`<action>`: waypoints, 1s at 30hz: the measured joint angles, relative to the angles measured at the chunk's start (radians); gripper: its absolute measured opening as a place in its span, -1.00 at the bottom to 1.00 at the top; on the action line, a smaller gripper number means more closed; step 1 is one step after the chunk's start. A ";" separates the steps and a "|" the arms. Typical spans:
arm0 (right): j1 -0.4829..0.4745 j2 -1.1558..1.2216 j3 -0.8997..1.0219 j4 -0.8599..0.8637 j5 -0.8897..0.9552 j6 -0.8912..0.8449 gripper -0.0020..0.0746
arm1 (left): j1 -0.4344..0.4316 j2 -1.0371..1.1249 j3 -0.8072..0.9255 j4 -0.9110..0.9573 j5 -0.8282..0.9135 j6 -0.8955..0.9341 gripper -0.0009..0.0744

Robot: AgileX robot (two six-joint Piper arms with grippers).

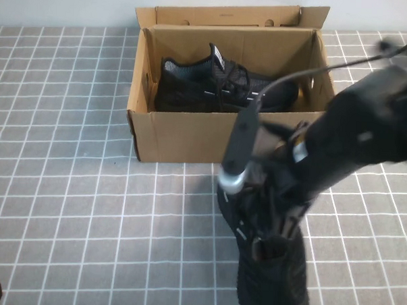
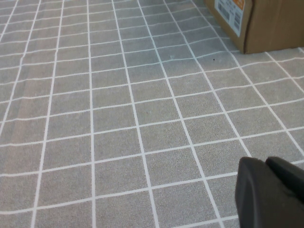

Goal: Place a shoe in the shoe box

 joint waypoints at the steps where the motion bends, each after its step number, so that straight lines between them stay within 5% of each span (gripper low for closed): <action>1: 0.000 -0.035 -0.006 0.007 0.029 0.008 -0.93 | 0.000 0.000 0.000 0.000 0.000 0.000 -0.98; 13: 0.002 -0.295 -0.314 0.108 0.365 0.031 -0.93 | 0.000 0.000 0.000 0.000 0.000 0.000 -0.98; 30: 0.002 -0.220 -0.388 0.104 0.417 0.003 -0.93 | 0.000 0.000 0.000 0.000 0.000 0.000 -0.98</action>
